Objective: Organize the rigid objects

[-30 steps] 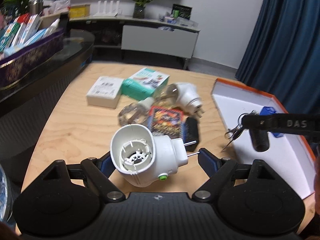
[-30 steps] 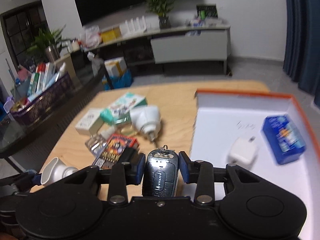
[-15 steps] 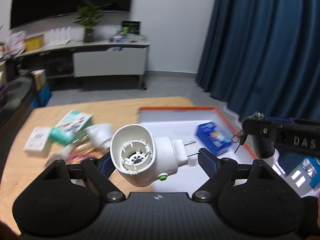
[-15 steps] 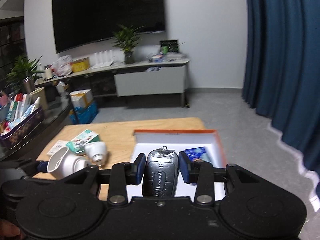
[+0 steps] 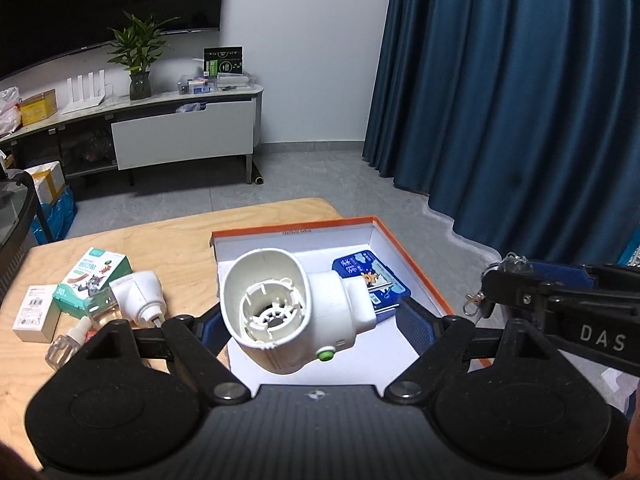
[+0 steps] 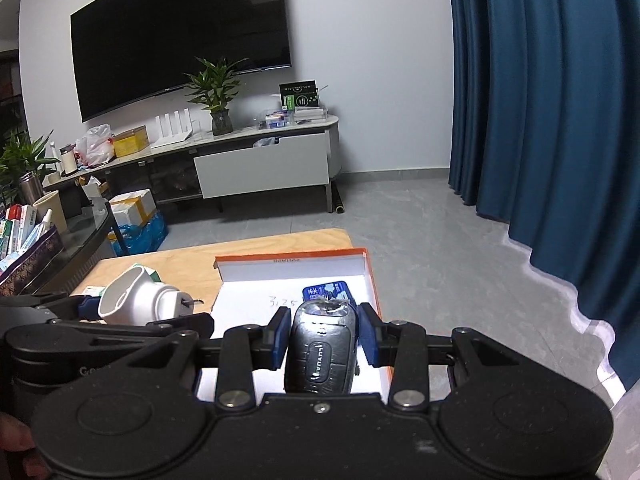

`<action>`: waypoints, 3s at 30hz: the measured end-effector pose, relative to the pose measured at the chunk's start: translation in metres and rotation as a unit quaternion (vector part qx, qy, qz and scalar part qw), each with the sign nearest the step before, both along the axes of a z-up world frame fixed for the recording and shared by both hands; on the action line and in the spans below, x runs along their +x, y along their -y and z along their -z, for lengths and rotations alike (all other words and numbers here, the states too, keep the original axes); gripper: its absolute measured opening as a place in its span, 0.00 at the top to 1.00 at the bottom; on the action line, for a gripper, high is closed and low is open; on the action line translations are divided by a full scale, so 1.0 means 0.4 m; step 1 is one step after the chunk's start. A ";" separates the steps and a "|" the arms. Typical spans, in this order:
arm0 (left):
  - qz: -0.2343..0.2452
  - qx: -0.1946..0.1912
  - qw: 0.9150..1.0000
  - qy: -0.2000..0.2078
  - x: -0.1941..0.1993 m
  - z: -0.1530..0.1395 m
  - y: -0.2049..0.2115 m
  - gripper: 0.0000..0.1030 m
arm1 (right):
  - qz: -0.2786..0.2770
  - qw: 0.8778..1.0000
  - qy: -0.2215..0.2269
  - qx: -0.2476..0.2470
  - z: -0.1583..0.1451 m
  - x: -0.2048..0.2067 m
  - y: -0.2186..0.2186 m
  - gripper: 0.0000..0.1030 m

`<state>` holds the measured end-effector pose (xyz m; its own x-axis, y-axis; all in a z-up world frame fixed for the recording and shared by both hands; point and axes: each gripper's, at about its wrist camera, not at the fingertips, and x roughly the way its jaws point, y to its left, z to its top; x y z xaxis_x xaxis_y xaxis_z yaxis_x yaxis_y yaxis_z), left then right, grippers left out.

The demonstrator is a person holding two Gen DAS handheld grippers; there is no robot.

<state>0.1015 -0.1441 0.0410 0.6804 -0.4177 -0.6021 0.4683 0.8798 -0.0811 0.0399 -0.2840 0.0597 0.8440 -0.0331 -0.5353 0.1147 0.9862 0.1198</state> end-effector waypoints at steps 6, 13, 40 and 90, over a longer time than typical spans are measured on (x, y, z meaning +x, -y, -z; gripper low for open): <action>-0.006 0.005 1.000 -0.004 -0.015 -0.002 -0.002 0.16 | -0.012 1.000 -0.011 0.004 0.018 0.005 -0.002 0.56; -0.012 0.003 1.000 -0.005 -0.021 -0.004 -0.004 0.16 | -0.018 1.000 -0.016 0.000 0.023 0.005 -0.009 0.56; -0.025 0.000 1.000 -0.011 -0.028 -0.002 -0.019 0.16 | -0.026 0.999 -0.025 0.000 0.037 0.017 -0.013 0.56; -0.030 0.004 1.000 -0.007 -0.026 -0.002 -0.030 0.16 | -0.021 1.000 -0.018 -0.005 0.046 0.019 -0.012 0.56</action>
